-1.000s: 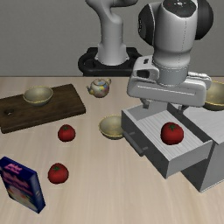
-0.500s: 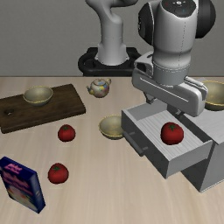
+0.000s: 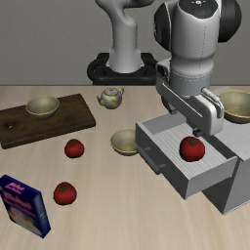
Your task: Pick the tomato in the top layer of the drawer and place it on the porcelain bowl at the top of the cabinet
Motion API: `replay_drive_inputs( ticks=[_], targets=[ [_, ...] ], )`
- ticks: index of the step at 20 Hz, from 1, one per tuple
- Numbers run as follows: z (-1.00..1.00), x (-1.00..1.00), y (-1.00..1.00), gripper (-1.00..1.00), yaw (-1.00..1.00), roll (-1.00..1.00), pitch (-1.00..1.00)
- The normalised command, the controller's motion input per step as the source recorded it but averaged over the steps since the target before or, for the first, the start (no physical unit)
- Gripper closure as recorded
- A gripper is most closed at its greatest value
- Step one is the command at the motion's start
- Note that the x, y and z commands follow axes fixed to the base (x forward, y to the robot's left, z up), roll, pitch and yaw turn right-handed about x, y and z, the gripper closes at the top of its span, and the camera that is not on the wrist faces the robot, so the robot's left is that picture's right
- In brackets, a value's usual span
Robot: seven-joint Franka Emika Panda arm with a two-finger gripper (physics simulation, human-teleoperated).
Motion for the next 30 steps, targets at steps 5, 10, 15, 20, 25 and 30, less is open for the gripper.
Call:
replay_drive_inputs(
  ticks=[5,10,15,20,25,30],
  targets=[
    [0.0,0.6,0.4,-1.0,0.0,0.0,0.0],
    [-1.0,0.0,0.0,-1.0,0.0,0.0,0.0],
    [0.0,0.0,0.2,1.0,0.0,0.0,0.0],
    [0.0,0.0,0.0,1.0,0.0,0.0,0.0],
    [0.4,0.0,0.0,1.0,0.0,0.0,0.0],
    [1.0,0.0,0.0,1.0,0.0,0.0,0.0]
  ],
)
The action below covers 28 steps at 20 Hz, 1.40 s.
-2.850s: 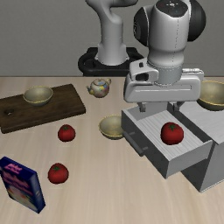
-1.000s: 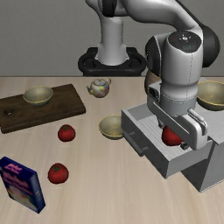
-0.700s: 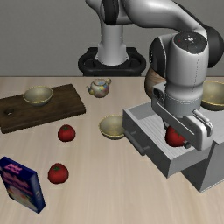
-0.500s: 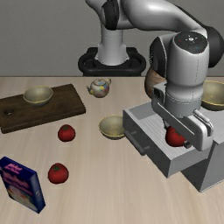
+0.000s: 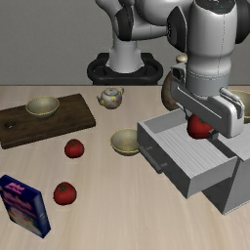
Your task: Pick the tomato in the top layer of the drawer and place it on the porcelain bowl at the top of the cabinet
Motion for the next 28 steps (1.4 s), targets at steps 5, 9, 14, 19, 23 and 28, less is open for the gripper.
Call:
replay_drive_inputs(
  ticks=[5,9,14,19,23,28],
  targets=[
    [1.0,0.0,0.0,1.0,0.0,0.0,0.0],
    [0.0,-1.0,0.0,1.0,0.0,0.0,0.0],
    [0.0,0.0,1.0,1.0,0.0,0.0,0.0],
    [0.0,-0.4,0.6,1.0,0.0,0.0,0.0],
    [0.0,0.0,0.0,-1.0,0.0,0.0,0.0],
    [0.0,0.0,0.0,-1.0,0.0,0.0,0.0]
  ],
)
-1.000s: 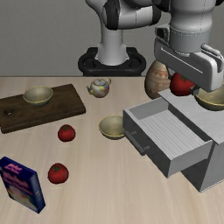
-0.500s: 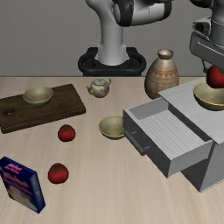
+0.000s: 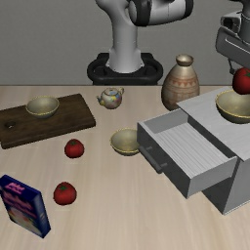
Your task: Pick the tomato in the top layer of the drawer and place it on the porcelain bowl at the top of the cabinet
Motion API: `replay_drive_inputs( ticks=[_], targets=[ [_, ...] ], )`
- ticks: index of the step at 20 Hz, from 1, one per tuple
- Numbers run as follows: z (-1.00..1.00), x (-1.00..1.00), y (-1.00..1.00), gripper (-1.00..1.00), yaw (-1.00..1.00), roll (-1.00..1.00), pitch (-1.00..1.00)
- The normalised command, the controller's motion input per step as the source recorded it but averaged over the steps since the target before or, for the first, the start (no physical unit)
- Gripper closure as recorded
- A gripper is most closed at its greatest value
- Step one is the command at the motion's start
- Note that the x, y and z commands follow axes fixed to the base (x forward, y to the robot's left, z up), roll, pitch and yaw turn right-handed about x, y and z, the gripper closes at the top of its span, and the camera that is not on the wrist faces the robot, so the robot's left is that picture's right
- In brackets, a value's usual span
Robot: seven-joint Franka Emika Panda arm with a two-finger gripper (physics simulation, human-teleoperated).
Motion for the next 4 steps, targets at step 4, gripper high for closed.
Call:
replay_drive_inputs(
  ticks=[4],
  targets=[
    [0.0,0.0,0.0,-1.0,0.0,0.0,0.0]
  ],
)
